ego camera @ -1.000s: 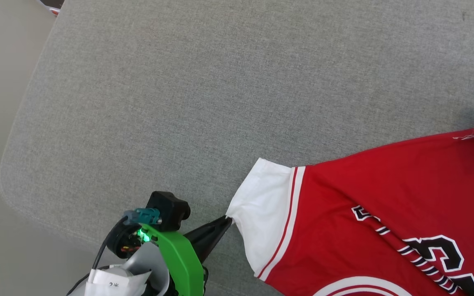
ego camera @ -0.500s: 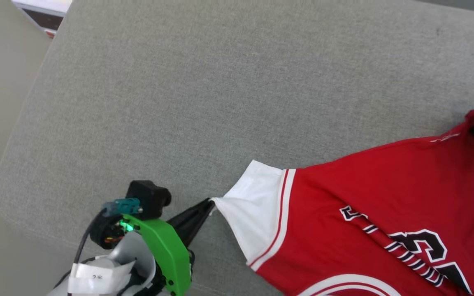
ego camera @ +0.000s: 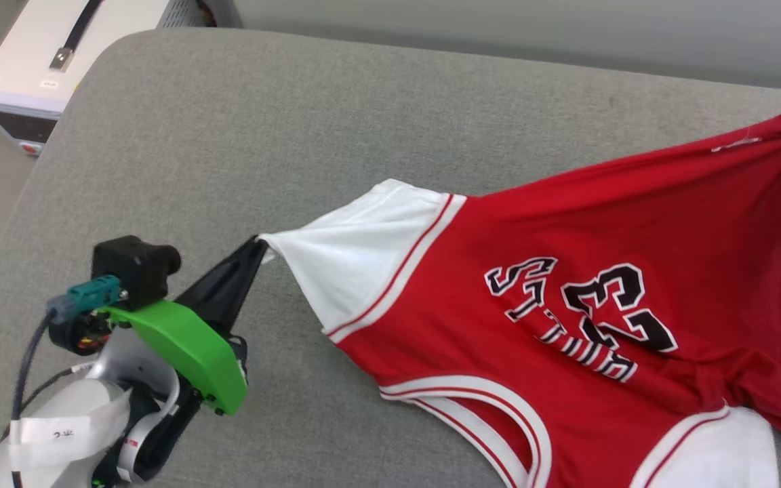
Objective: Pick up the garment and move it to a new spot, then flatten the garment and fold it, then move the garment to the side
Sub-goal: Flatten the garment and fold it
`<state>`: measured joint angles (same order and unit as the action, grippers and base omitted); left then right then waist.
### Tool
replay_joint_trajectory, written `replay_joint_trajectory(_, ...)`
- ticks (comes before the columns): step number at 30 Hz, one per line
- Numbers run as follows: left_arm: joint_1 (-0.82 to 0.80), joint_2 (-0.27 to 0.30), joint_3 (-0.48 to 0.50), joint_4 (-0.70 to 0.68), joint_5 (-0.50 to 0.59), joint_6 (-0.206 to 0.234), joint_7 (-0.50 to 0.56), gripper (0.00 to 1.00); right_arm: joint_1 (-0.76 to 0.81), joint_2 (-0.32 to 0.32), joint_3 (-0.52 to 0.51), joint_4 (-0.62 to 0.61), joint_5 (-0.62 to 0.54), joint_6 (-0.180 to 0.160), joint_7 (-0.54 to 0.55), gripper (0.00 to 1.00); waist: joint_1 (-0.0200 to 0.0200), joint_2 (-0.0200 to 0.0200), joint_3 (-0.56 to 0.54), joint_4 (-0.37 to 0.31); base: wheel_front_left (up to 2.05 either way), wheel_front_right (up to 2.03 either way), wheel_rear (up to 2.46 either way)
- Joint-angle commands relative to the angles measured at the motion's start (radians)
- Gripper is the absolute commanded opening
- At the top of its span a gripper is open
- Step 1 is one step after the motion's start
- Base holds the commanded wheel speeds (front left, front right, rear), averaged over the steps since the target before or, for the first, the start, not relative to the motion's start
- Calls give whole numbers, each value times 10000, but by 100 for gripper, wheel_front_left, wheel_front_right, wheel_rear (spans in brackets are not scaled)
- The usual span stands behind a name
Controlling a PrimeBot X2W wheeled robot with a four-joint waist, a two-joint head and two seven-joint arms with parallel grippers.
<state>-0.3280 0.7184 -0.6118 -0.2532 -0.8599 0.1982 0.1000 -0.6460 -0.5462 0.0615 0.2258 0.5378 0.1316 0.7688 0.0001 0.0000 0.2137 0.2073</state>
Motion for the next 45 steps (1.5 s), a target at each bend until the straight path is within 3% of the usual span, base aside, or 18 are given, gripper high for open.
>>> replay_joint_trajectory(1,-227,158,236,-93,87,149,-172,0,165,-31,-127,-147,67,-9,-406,0,-1,0,-621,-634,0,0,0)
replay_joint_trajectory(13,-554,773,1864,-782,262,901,-1254,0,1174,-192,-363,-1565,393,-9,-1923,0,-1,0,-1521,-1583,0,0,0)
replay_joint_trajectory(28,-1186,1544,3546,-1969,847,1386,-2487,0,2480,225,-1632,-4121,662,-9,-1927,0,-1,0,-2049,-2214,0,0,0)
replay_joint_trajectory(39,-1914,2310,4116,-2572,1107,1393,-2229,0,2217,411,-2404,-4839,625,-9,-1995,0,-1,0,-1644,-2365,0,0,0)
replay_joint_trajectory(45,-2400,2836,4075,-2538,1048,1205,-1471,0,1714,292,-2575,-4772,628,-9,-2093,0,-1,0,-862,-2421,0,0,0)
